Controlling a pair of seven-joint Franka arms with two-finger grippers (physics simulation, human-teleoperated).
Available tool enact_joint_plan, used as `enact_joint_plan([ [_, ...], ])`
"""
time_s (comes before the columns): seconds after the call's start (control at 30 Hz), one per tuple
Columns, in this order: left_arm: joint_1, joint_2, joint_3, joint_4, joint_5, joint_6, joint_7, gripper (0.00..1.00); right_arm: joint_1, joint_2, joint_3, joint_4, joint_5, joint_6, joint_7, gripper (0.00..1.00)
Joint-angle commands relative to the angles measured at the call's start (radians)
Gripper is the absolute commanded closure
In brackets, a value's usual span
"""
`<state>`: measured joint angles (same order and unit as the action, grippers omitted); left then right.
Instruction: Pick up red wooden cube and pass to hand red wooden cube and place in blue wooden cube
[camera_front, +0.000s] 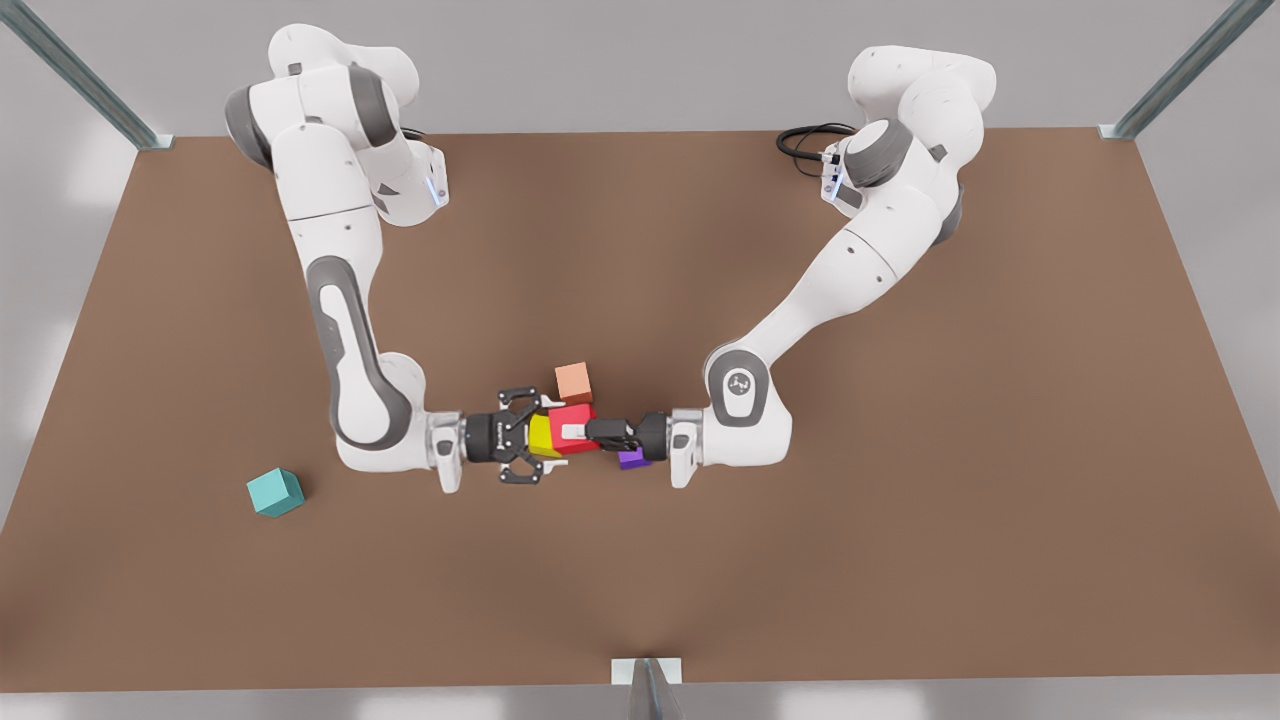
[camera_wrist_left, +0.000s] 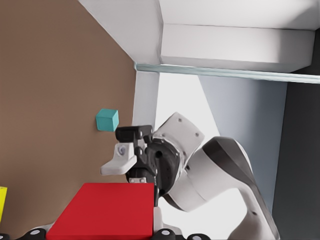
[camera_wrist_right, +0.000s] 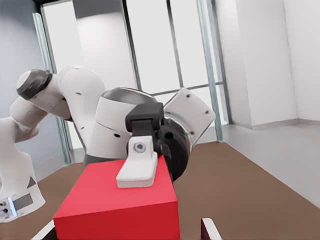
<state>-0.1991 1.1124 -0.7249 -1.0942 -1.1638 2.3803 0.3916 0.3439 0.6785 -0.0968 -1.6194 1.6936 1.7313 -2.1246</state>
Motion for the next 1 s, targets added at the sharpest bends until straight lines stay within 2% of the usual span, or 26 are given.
enact_joint_plan([
  [0.0, 0.0, -0.002, -0.001, 0.0, -0.03, -0.009, 0.089, 0.47, 0.004, 0.0, 0.0, 0.001, 0.008, 0.004, -0.071, 0.0],
  [0.6, -0.002, -0.002, -0.001, 0.0, -0.03, -0.009, 0.09, 0.47, 0.034, 0.029, 0.0, 0.036, 0.023, 0.013, -0.064, 0.01],
  [0.63, -0.002, -0.002, -0.001, 0.0, -0.03, -0.009, 0.09, 0.47, 0.034, 0.03, 0.0, 0.036, 0.023, 0.013, -0.064, 0.08],
  [0.7, -0.002, -0.002, -0.001, 0.0, -0.03, -0.009, 0.09, 0.47, 0.035, 0.029, 0.0, 0.036, 0.023, 0.013, -0.064, 0.29],
  [0.73, -0.002, -0.002, -0.001, 0.0, -0.03, -0.009, 0.09, 0.47, 0.035, 0.029, 0.0, 0.039, 0.023, 0.013, -0.063, 0.35],
  [0.87, -0.002, -0.002, -0.001, 0.0, -0.03, -0.009, 0.09, 0.46, 0.037, 0.029, 0.0, 0.046, 0.024, 0.017, -0.06, 0.35],
  [0.9, -0.002, -0.003, -0.001, 0.0, -0.03, -0.009, 0.09, 0.45, 0.035, 0.029, 0.0, 0.046, 0.023, 0.017, -0.06, 0.35],
  [0.97, 0.0, -0.002, -0.001, -0.001, -0.03, -0.009, 0.09, 0.23, 0.034, 0.029, 0.0, 0.046, 0.023, 0.017, -0.058, 0.35],
])
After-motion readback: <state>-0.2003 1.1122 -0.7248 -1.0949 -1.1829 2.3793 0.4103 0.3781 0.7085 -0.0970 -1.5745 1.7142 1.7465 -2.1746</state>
